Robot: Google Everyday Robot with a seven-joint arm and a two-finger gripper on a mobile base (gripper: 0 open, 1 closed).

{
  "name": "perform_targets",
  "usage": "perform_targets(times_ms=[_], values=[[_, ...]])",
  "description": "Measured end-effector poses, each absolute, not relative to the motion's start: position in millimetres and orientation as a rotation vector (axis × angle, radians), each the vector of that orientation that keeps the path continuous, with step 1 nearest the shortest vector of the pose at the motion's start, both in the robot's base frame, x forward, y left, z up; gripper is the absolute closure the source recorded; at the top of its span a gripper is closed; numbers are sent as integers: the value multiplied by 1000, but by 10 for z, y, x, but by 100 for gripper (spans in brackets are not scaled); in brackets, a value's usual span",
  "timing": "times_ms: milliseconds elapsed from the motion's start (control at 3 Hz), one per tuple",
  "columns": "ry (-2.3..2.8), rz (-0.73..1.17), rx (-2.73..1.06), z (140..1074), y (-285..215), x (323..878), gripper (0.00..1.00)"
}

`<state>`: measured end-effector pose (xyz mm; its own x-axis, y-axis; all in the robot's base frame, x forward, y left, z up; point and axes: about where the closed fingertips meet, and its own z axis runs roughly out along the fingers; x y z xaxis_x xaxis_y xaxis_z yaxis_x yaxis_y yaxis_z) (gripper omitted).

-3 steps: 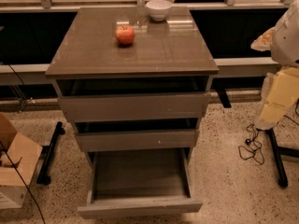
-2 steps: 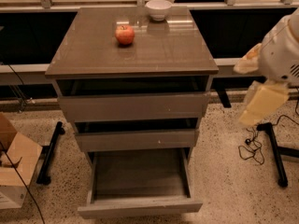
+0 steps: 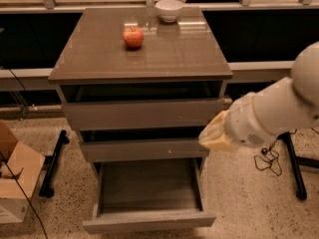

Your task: Close bottom drawer

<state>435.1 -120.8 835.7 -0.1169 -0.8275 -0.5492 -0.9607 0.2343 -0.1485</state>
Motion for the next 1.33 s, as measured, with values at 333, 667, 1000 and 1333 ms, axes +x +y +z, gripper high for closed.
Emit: perform_targets(times_ms=[333, 667, 1000, 1333], values=[[1957, 499, -1604, 7681, -975, 4539, 100], [1967, 530, -1603, 7524, -952, 4567, 100], [1964, 536, -1637, 7403, -812, 4558, 100], [1933, 621, -1609, 7033, -688, 4664, 100]])
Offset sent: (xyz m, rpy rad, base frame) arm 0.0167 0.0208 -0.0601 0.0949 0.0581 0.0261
